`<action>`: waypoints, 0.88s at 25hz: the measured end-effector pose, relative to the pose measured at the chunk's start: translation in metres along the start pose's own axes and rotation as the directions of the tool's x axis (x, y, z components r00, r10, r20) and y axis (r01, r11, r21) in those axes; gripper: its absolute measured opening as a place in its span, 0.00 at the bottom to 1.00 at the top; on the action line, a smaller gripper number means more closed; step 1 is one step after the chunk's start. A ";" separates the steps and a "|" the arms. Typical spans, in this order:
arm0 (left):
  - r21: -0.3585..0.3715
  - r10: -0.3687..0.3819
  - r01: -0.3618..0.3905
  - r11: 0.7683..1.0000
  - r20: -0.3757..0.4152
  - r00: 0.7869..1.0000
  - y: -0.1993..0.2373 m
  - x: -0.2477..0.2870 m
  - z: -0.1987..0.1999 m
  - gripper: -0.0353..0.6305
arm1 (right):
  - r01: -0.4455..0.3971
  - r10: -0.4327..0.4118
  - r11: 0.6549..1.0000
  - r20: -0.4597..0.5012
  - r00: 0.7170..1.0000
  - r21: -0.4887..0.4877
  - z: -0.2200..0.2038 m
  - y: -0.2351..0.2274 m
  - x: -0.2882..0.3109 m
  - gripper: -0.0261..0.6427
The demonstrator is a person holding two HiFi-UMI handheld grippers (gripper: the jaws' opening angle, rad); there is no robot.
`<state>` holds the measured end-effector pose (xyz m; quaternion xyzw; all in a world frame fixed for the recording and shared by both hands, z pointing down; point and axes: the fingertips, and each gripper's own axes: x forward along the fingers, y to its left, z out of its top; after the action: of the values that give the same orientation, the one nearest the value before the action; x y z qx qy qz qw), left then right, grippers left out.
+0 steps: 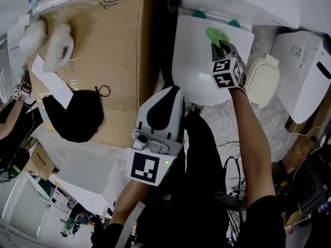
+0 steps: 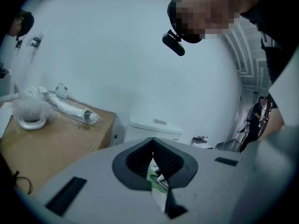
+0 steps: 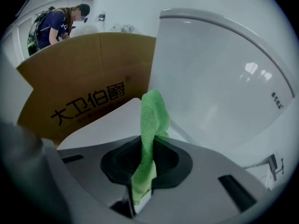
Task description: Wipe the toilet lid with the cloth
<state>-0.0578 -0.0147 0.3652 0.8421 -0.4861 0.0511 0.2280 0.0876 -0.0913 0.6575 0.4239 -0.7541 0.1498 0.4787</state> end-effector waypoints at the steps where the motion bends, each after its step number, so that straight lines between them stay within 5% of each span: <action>1: -0.003 0.000 0.000 1.000 -0.001 1.000 0.005 0.003 0.002 0.07 | -0.004 0.003 1.000 -0.016 1.000 -0.025 0.001 0.003 0.007 0.13; 14: 0.001 0.001 -0.001 1.000 -0.013 1.000 0.043 0.025 0.017 0.07 | -0.094 0.040 0.951 -0.186 0.982 -0.294 -0.013 0.042 0.063 0.12; 22: -0.010 0.028 -0.028 1.000 0.010 1.000 0.047 0.021 0.016 0.07 | -0.171 0.014 0.832 -0.288 0.957 -0.528 -0.019 0.057 0.064 0.12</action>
<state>-0.0889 -0.0584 0.3734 0.8343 -0.4993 0.0479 0.2288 0.0425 -0.0775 0.7314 0.2072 -0.7120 0.0079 0.6709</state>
